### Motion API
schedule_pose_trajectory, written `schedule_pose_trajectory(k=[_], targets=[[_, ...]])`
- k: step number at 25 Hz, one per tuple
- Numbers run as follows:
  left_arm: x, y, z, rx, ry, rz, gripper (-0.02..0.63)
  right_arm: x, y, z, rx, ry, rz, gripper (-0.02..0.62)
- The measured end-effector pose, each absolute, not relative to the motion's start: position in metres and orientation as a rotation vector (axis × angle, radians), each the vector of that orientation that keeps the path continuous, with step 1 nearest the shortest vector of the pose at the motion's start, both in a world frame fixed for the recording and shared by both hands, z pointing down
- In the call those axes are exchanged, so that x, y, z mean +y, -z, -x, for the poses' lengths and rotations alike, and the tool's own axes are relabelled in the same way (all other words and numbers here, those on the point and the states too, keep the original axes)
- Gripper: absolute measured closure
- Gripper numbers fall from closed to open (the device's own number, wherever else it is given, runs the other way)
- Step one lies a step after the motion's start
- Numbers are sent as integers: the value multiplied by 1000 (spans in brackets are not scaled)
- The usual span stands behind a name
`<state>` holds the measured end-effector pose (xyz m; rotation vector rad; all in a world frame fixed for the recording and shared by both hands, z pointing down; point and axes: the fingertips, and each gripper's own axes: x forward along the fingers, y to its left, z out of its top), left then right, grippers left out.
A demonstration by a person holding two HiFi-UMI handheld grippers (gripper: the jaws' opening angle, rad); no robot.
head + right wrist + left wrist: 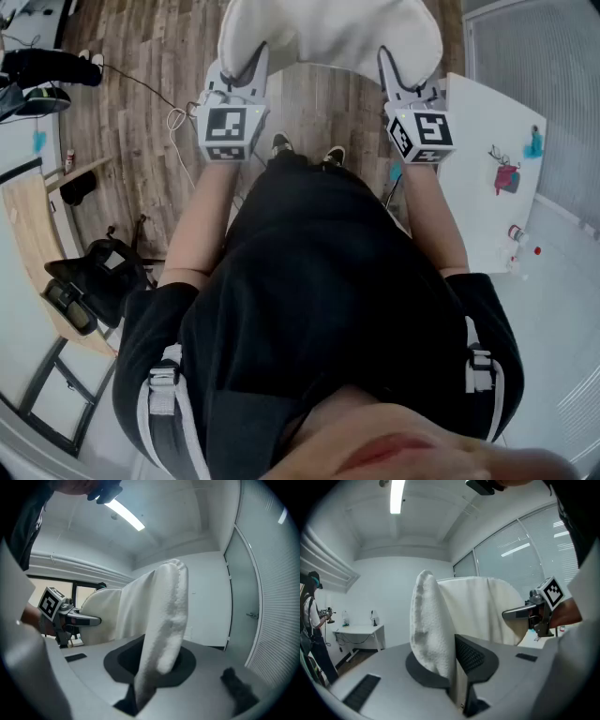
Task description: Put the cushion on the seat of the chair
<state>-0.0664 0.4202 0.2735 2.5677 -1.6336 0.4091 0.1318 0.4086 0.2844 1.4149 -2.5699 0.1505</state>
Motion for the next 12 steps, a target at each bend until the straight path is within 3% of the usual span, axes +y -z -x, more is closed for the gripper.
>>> schedule_pose_trajectory(k=[12], targets=[[431, -276, 74, -1637, -402, -2575, 552, 418, -289, -126, -2581, -165, -1416, 538]])
